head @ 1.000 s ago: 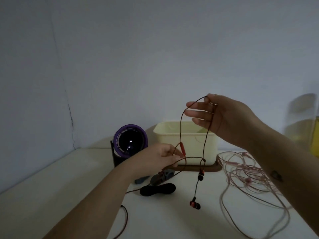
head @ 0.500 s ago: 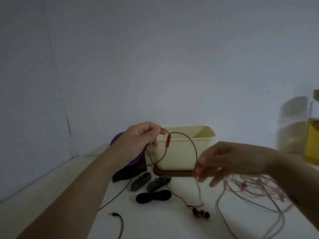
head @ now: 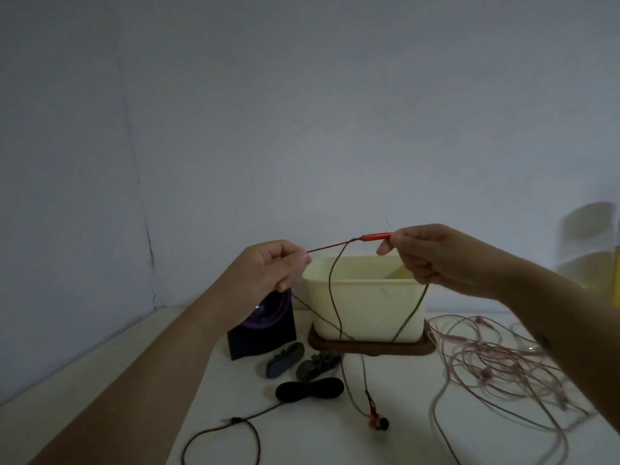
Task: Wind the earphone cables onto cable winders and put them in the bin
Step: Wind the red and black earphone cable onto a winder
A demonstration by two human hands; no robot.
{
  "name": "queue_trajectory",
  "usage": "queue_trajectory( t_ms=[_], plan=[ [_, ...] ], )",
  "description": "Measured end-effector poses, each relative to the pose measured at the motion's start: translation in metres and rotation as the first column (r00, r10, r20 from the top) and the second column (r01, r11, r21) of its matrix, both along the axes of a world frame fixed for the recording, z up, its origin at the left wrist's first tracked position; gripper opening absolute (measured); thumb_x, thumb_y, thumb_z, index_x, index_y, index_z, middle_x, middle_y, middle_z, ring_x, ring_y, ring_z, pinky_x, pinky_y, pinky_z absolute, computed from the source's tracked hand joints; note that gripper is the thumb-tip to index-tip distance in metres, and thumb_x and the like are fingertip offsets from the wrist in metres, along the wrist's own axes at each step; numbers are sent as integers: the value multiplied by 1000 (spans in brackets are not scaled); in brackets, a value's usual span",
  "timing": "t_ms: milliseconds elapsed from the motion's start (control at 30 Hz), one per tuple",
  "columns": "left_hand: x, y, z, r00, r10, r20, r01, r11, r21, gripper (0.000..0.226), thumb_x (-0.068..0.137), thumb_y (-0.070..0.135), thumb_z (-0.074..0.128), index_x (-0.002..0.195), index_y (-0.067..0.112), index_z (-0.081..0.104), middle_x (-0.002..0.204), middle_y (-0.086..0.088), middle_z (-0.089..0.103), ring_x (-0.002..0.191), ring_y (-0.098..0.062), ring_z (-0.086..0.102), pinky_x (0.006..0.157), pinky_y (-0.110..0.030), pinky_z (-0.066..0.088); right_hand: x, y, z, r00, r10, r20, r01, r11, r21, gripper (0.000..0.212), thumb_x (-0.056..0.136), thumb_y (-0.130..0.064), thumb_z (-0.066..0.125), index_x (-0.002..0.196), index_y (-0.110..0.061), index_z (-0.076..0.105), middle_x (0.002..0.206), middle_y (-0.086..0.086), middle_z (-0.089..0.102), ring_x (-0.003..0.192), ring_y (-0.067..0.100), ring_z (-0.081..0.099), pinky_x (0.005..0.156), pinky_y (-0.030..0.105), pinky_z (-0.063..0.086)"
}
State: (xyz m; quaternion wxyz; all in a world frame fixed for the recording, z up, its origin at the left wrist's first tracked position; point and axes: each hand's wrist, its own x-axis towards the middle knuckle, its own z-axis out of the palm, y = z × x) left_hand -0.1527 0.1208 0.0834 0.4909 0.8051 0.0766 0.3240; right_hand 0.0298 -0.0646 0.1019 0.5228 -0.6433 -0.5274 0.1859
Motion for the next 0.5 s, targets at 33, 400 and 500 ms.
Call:
queue_trajectory(
  t_ms=[33, 400, 500],
  plan=[
    [-1, 7, -3, 998, 58, -26, -57, 998, 24, 16, 94, 17, 57, 83, 11, 67, 57, 2, 49, 55, -8, 47, 99, -45, 50, 2, -3, 5, 985, -102, 139, 107, 994, -26, 26, 95, -27, 47, 92, -13, 69, 58, -5, 35, 53, 11, 27, 51, 22, 25],
    [-14, 45, -29, 937, 338, -93, -335, 941, 41, 17, 93, 25, 61, 85, 11, 67, 50, 17, 57, 49, -5, 50, 68, -30, 45, -1, -23, 51, 504, -660, 557, 574, 738, 355, 25, 97, -35, 45, 97, -31, 69, 62, -4, 56, 51, 14, 46, 52, 28, 33],
    [-18, 47, -30, 931, 324, -167, -302, 942, 143, 20, 95, 28, 59, 88, 12, 69, 62, 18, 65, 54, 4, 55, 59, -15, 44, -10, -24, 61, 346, -773, 532, 627, 612, 482, 27, 97, -38, 43, 104, -31, 68, 65, -10, 54, 64, 20, 52, 60, 30, 34]
  ],
)
